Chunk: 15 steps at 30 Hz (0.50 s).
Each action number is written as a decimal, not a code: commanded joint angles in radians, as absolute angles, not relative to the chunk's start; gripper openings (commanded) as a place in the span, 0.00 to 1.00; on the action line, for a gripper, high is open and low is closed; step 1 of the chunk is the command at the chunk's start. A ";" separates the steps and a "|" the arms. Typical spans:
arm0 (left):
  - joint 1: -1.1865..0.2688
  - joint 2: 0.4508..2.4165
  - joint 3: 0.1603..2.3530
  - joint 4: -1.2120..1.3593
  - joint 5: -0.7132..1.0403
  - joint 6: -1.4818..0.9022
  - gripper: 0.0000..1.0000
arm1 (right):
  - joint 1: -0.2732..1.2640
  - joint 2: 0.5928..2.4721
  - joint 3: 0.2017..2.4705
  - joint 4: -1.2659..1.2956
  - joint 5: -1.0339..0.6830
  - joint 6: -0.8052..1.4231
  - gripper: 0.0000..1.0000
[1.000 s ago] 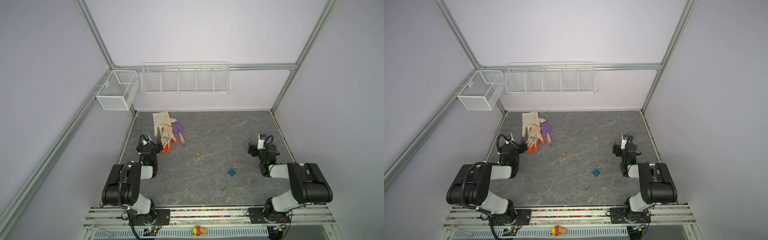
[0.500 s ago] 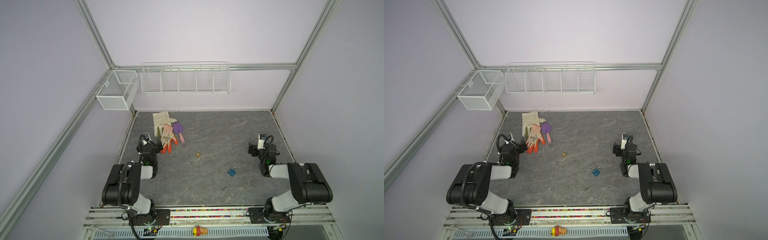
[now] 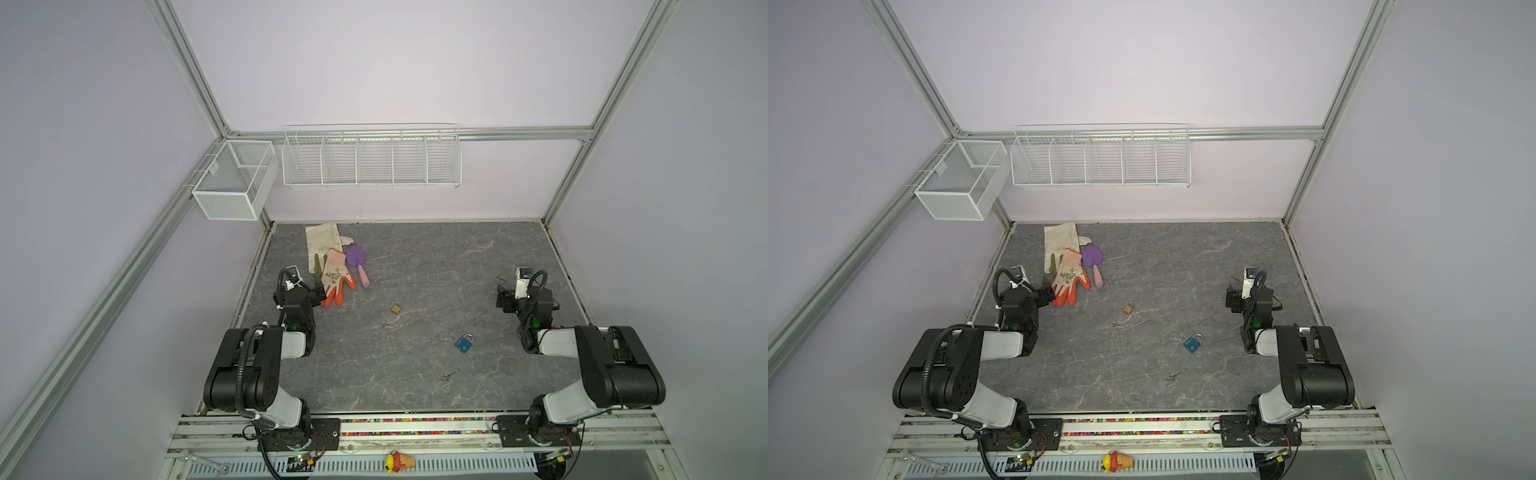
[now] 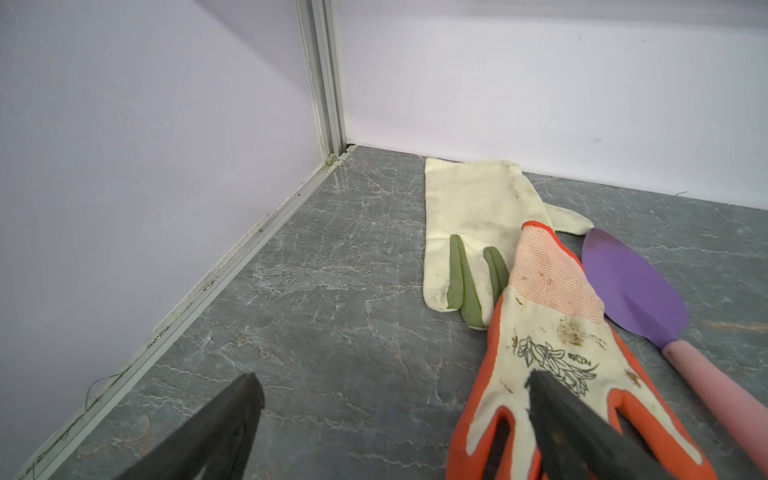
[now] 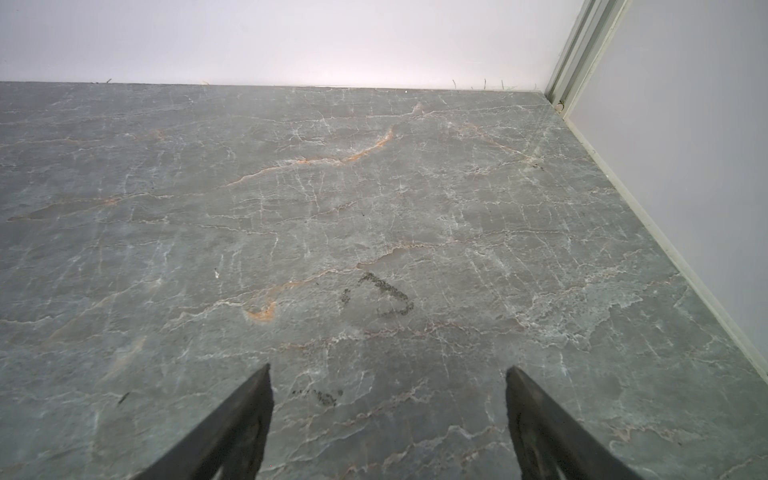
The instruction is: Unlock with the key
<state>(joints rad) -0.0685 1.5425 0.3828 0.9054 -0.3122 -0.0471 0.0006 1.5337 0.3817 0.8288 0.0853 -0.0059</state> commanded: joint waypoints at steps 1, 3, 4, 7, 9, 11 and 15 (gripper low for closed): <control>-0.072 1.502 0.354 0.940 -0.298 -0.027 0.99 | 0.000 1.512 0.386 0.848 0.081 -0.031 0.88; -0.072 1.458 0.340 0.927 -0.293 -0.025 0.99 | 0.001 1.478 0.395 0.804 0.090 -0.030 0.88; -0.072 1.435 0.334 0.917 -0.287 -0.025 0.99 | 0.001 1.465 0.399 0.781 0.097 -0.027 0.88; -0.072 1.346 0.317 0.855 -0.272 -0.026 0.99 | 0.003 1.424 0.401 0.743 0.159 -0.007 0.88; -0.072 1.282 0.319 0.779 -0.273 -0.049 0.99 | 0.005 1.375 0.402 0.698 0.209 0.017 0.88; -0.072 1.228 0.319 0.724 -0.269 -0.082 0.99 | 0.005 1.313 0.391 0.676 0.203 0.010 0.88; -0.072 1.108 0.323 0.617 -0.217 -0.163 0.99 | -0.008 1.159 0.418 0.537 0.191 0.123 0.88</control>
<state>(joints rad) -0.0685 1.1641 0.3222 0.7193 -0.2600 -0.0982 0.0006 1.2331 0.3882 0.6395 0.1734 0.0410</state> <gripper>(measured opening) 0.988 0.883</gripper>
